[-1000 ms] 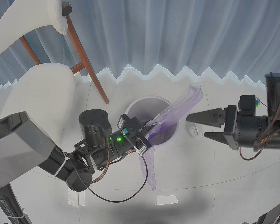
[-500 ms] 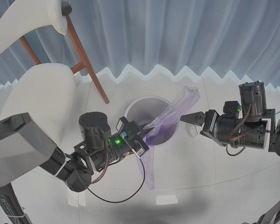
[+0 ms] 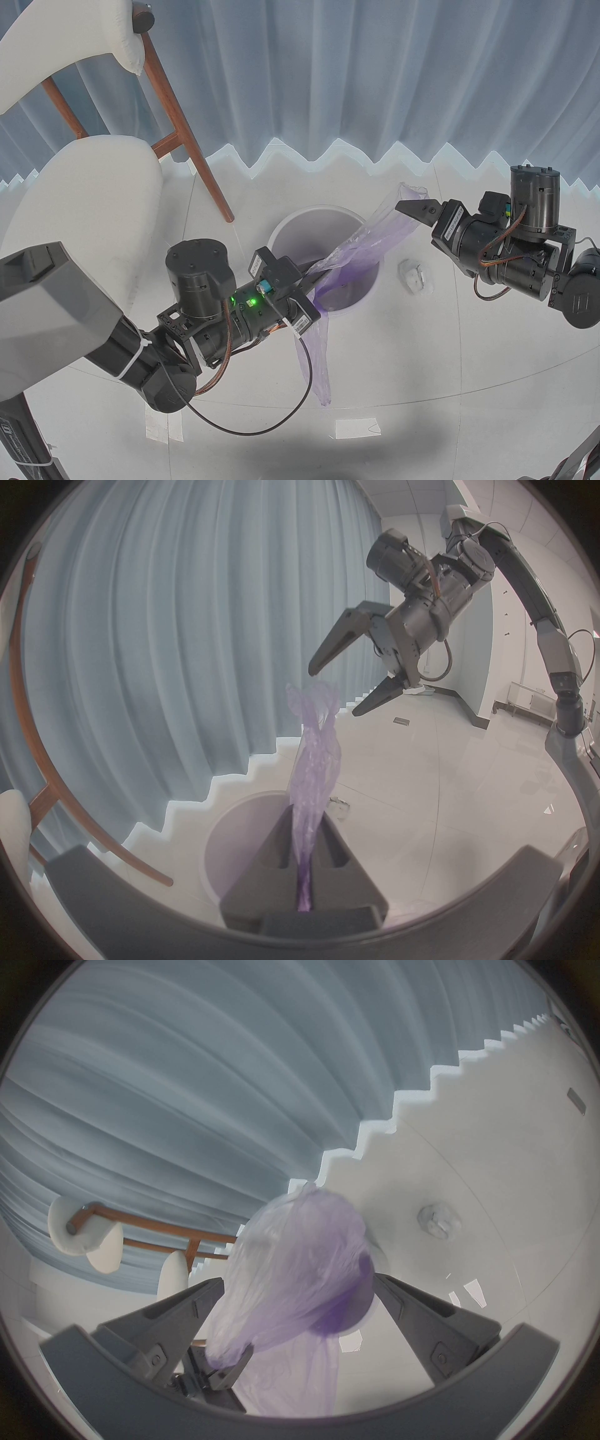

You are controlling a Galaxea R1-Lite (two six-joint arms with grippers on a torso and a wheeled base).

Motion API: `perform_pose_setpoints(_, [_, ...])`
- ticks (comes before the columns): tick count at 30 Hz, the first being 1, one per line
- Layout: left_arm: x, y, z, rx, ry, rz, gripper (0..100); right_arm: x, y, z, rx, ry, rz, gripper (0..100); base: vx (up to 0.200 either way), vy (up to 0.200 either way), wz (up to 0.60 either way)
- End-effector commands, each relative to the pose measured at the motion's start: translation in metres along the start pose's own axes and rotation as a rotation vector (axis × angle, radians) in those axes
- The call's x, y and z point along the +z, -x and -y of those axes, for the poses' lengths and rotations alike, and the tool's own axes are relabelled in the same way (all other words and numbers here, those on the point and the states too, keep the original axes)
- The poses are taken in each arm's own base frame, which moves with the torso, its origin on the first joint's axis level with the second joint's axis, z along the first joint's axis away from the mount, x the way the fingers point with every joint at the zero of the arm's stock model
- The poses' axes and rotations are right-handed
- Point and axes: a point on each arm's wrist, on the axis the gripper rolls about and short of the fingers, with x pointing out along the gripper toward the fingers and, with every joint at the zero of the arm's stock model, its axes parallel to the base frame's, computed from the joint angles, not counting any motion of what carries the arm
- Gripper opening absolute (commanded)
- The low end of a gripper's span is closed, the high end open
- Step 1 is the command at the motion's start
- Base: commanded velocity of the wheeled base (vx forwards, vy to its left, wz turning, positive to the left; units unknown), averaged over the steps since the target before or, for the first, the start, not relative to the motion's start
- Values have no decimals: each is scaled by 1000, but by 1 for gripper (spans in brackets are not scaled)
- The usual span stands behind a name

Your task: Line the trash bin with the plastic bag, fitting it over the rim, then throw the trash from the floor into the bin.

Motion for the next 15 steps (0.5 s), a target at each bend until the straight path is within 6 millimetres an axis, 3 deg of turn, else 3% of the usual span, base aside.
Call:
perform_pose_setpoints(1, [0, -1, -2, 11, 0, 9, 0, 0, -8, 8, -24, -3, 1, 100, 0, 0, 0])
perform_pose_setpoints(8, [0, -1, -4, 17, 1, 14, 0, -12, -21, 15, -55, 0, -39, 100, 0, 0, 0])
perform_pose_setpoints(9, [0, -1, -4, 18, 4, 15, 0, -13, -22, 16, -58, 0, -43, 0, 0, 0, 0])
perform_pose_setpoints(15, [1, 0, -4, 25, 16, 32, 0, -15, -23, 15, -55, 2, -48, 0, 0, 0, 0])
